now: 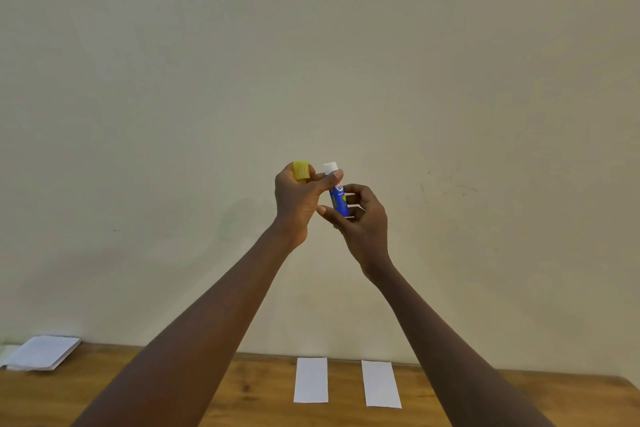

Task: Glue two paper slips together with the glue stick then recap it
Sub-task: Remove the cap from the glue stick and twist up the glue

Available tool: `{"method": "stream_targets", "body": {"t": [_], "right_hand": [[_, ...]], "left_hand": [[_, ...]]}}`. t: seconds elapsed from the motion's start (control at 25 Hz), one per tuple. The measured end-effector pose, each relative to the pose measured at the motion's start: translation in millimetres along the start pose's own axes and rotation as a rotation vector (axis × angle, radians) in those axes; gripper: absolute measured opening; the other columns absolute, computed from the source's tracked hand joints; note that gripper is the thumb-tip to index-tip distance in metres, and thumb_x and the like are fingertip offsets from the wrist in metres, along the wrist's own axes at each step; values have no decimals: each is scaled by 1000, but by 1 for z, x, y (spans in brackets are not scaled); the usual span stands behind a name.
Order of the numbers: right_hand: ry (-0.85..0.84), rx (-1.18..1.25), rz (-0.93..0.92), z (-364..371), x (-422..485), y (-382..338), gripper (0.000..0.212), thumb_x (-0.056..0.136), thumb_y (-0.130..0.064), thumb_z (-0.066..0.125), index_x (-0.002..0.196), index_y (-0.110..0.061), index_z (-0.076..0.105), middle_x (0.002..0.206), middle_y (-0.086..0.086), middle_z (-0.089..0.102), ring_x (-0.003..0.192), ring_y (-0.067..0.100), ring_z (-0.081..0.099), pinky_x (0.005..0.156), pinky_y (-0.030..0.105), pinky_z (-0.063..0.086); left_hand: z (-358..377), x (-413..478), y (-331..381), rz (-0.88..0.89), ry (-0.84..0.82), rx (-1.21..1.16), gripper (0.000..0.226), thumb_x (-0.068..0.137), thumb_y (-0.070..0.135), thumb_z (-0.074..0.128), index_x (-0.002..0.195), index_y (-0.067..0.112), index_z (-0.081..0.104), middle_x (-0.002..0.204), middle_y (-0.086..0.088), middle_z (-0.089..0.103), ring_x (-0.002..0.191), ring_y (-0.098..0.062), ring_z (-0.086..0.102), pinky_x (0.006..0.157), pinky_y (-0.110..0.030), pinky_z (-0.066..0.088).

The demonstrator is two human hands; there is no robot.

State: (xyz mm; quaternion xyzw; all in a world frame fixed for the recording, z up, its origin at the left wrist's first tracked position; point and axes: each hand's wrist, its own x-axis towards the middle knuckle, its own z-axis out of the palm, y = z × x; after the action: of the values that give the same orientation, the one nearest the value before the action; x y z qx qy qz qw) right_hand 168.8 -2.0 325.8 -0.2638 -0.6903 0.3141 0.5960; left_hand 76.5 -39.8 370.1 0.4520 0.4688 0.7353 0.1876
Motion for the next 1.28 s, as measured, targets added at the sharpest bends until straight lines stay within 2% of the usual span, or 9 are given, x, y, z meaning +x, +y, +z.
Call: {"method": "stream_targets", "body": {"t": [0.12, 0.24, 0.52, 0.64, 0.76, 0.92, 1.08, 1.16, 1.28], "right_hand": [[106, 64, 13, 0, -5, 1, 31, 64, -15, 78, 83, -7, 56, 73, 8, 63, 58, 12, 59, 55, 18, 50], [71, 122, 67, 1, -4, -2, 31, 70, -6, 73, 94, -2, 55, 73, 18, 65, 61, 24, 60, 63, 32, 53], [-131, 459, 199, 1, -1, -6, 26, 95, -6, 29, 117, -13, 41, 58, 2, 63, 43, 9, 55, 45, 16, 46], [-153, 547, 259, 1, -1, -9, 24, 93, -26, 38, 117, -20, 37, 82, 4, 63, 58, 11, 63, 55, 17, 52], [-21, 316, 151, 2, -3, -7, 28, 83, -16, 59, 105, -17, 40, 84, 7, 62, 58, 6, 64, 57, 13, 51], [-69, 429, 192, 6, -6, -8, 12, 94, -8, 35, 101, -9, 44, 66, 7, 61, 44, 6, 55, 55, 19, 48], [-76, 673, 335, 3, -5, -12, 23, 97, -22, 27, 112, -12, 41, 68, 4, 63, 49, 10, 58, 54, 20, 48], [-59, 495, 287, 0, -5, -12, 23, 92, -26, 43, 112, -18, 35, 86, 6, 61, 60, 11, 62, 59, 20, 49], [-29, 324, 190, 1, -6, -13, 24, 86, -9, 53, 103, -16, 38, 76, 6, 60, 50, 4, 59, 55, 13, 49]], "left_hand": [[-3, 2, 0, 23, 45, -16, 37, 73, 12, 73, 58, 14, 39, 60, -4, 53, 69, -21, 59, 77, -37, 53], [-3, 2, -3, 43, 40, -13, 36, 74, 8, 70, 58, 14, 39, 60, -4, 49, 62, -14, 58, 75, -36, 52], [-4, 6, -1, -32, -50, -220, 27, 84, 8, 58, 68, 15, 38, 94, -21, 57, 91, -34, 63, 76, -29, 55], [-2, 7, 0, 50, 16, -119, 29, 83, 9, 60, 64, 15, 38, 82, -17, 55, 85, -30, 60, 65, -18, 54], [-1, 8, 1, 102, 35, -56, 34, 79, 8, 64, 60, 15, 38, 79, -19, 50, 81, -29, 58, 65, -23, 54], [0, 7, 1, 110, -30, -72, 35, 79, 4, 64, 58, 12, 37, 79, -22, 47, 81, -32, 55, 73, -35, 52], [0, 5, 0, 83, -45, -87, 27, 83, 7, 60, 64, 13, 41, 86, -20, 53, 86, -28, 59, 65, -17, 53], [0, 5, -1, 104, 23, -33, 28, 81, 8, 62, 63, 13, 41, 82, -19, 51, 80, -26, 55, 61, -14, 51], [3, 4, 1, 124, 12, -22, 33, 80, 6, 64, 60, 12, 39, 77, -20, 47, 78, -28, 53, 67, -25, 52]]}}
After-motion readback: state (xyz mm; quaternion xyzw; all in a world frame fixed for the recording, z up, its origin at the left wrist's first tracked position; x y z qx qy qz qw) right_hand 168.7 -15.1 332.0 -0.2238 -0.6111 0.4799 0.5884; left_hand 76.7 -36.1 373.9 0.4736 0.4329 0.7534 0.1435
